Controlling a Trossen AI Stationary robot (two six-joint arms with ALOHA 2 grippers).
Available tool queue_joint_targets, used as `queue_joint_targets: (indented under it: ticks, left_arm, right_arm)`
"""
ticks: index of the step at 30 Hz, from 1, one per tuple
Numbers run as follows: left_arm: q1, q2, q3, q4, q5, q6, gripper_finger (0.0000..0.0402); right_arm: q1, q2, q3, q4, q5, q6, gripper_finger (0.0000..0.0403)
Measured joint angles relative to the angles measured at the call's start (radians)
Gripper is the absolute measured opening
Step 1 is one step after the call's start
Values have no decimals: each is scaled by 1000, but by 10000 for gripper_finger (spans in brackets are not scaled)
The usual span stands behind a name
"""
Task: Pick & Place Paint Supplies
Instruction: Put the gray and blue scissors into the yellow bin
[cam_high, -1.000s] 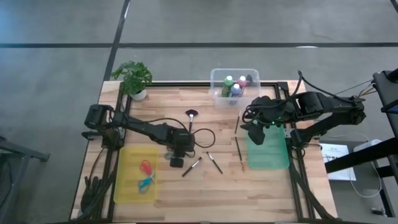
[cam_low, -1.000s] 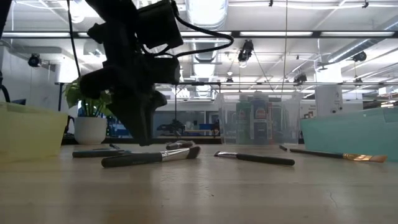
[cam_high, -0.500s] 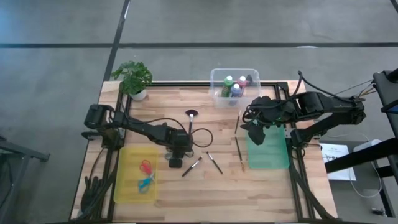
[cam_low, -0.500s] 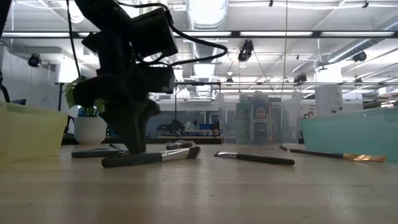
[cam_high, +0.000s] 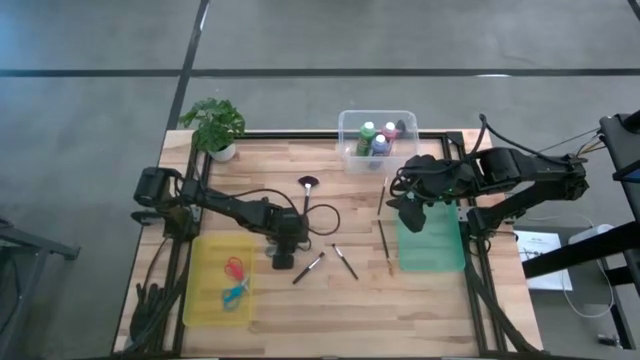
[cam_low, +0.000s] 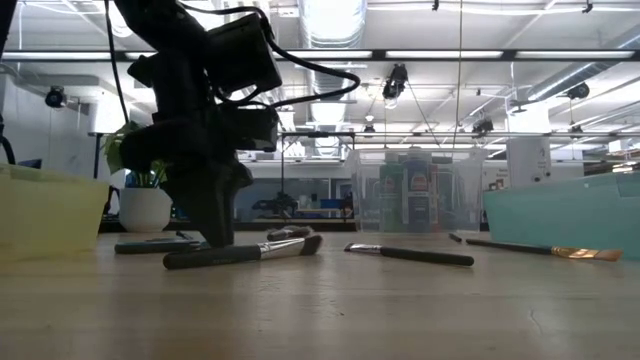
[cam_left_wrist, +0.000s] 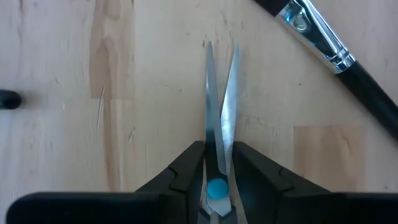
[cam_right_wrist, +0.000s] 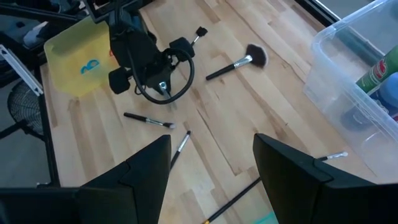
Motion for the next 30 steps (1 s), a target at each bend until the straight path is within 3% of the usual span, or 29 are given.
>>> queue_joint_targets:
  ticks: [4, 14, 24, 30]
  left_arm:
    - [0, 1, 0, -2, 1, -16, 89]
    - [1, 0, 2, -9, 9, -49, 4]
    - [1, -12, 26, -29, 8, -53, 3]
    - [-9, -68, 29, -92, 11, -53, 50]
  right_arm:
    - [0, 0, 0, 1, 0, 0, 228]
    - [0, 0, 0, 3, 3, 3, 228]
    - [0, 0, 0, 4, 3, 4, 228]
    - [0, 0, 0, 4, 3, 6, 228]
